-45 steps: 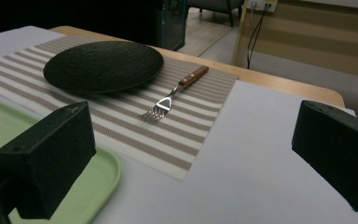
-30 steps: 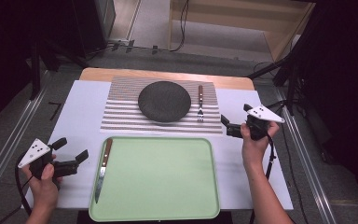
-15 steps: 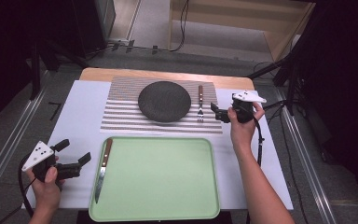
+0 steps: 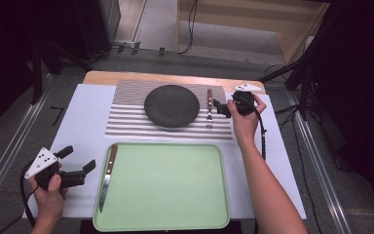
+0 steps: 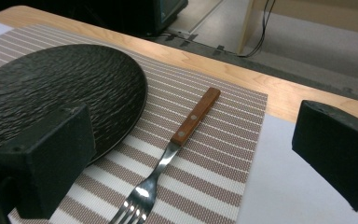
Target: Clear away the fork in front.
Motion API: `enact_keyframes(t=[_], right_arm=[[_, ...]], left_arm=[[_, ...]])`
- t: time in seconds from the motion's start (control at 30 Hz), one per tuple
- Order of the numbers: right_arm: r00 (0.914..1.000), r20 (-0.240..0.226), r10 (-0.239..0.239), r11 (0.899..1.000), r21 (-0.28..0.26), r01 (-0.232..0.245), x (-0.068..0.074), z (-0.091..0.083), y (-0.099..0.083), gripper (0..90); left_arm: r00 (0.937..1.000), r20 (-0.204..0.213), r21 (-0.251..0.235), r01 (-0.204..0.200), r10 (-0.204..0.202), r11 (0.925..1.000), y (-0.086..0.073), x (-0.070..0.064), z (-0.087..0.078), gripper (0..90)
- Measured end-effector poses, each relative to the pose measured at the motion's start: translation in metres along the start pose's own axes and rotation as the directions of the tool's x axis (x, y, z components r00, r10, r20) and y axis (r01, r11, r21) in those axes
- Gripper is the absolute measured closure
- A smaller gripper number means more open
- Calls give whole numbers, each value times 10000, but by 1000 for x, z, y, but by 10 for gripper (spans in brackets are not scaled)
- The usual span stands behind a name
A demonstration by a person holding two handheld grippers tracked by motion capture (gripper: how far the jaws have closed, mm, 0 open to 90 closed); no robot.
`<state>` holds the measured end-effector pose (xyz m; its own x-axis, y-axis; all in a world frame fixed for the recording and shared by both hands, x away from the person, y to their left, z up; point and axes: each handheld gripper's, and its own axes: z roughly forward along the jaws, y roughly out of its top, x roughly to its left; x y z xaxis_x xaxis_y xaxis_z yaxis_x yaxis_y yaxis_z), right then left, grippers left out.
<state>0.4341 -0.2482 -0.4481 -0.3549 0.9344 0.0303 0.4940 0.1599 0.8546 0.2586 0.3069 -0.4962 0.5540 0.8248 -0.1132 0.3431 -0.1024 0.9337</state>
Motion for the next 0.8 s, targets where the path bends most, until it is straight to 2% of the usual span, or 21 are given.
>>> enact_keyframes(t=[0.27, 0.4, 0.43, 0.57, 0.8], right_arm=[[9994, 267, 228, 9971, 717, -247, -3, 32, 11, 0], [9981, 401, 467, 9961, 724, -495, -1, 43, 14, 130], [9980, 420, 465, 9953, 829, -498, 0, 46, 15, 133], [9973, 524, 513, 9911, 1198, -573, 3, 57, 17, 281], [9935, 754, 851, 9794, 1769, -973, 1, 71, 13, 368]], left_arm=[[10000, -33, 2, 31, -31, 10000, 0, -1, 1, 0], [10000, -36, -14, 31, -32, 10000, 0, -1, 0, 0], [10000, -33, -5, 20, -20, 10000, 0, 0, 0, 0], [10000, -69, 4, -25, 25, 10000, 0, -1, 0, 0], [10000, -46, -25, -51, 50, 10000, 0, -1, -1, 0]])
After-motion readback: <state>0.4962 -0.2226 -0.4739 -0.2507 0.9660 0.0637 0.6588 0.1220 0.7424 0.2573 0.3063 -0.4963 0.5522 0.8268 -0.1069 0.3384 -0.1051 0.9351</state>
